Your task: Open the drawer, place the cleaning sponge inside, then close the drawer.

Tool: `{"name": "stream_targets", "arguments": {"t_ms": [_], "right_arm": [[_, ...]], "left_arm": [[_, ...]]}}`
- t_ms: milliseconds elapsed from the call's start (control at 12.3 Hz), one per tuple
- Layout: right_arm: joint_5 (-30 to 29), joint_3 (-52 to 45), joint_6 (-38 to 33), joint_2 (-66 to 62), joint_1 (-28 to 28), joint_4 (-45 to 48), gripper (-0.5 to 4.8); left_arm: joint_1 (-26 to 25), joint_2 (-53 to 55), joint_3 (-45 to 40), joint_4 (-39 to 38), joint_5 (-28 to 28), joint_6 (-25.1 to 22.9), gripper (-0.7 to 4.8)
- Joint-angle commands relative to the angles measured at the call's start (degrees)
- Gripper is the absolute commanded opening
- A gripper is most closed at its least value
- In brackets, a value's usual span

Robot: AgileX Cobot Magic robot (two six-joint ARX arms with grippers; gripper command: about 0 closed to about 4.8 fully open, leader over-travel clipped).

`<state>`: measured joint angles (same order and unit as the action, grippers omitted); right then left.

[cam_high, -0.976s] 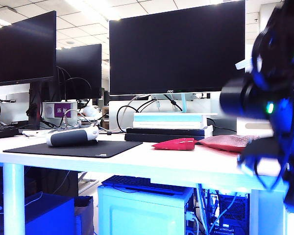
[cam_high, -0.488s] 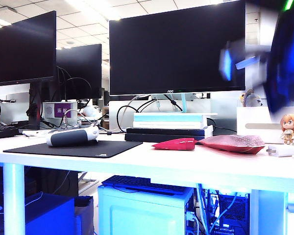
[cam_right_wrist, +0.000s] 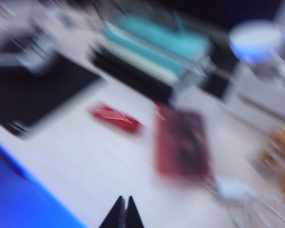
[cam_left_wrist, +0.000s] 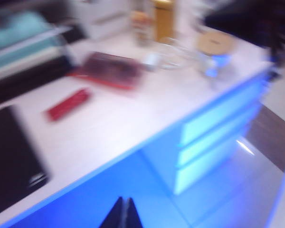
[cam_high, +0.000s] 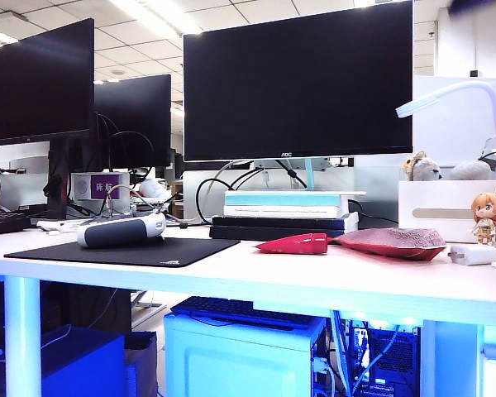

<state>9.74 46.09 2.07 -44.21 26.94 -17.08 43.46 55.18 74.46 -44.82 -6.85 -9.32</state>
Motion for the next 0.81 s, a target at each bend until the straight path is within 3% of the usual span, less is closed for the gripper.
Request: {"name": "stream_targets", "arguments": {"t_ms": [81, 163, 325, 569, 651, 813], "right_arm": [[-5.7, -12.9, -0.4, 9.5, 0.1, 12.9, -0.01], [-3.3, -17.8, -0.6, 13.2, 0.1, 12.9, 0.00], [-1.7, -23.1, -0.6, 17.8, 0.1, 10.4, 0.00], [-2.1, -23.2, -0.6, 20.0, 0.1, 2.9, 0.00], [-2.1, -23.2, -0.6, 20.0, 0.1, 1.7, 0.00], [-2.1, -23.2, -0.6, 20.0, 0.1, 1.8, 0.00]], "left_arm": [[0.0, -14.4, -7.7, -1.3, 4.7, 2.5, -0.05], [0.0, -21.5, -13.9, -0.6, 4.7, 2.5, -0.05], [0.0, -35.6, -29.0, 8.8, 5.2, 5.1, -0.05], [0.0, -42.4, -45.4, 21.0, 7.3, 9.9, -0.05], [0.0, -41.8, -53.8, 30.9, 7.7, 10.6, -0.05], [0.0, -41.8, -62.4, 39.8, 13.2, 11.9, -0.05]]}}
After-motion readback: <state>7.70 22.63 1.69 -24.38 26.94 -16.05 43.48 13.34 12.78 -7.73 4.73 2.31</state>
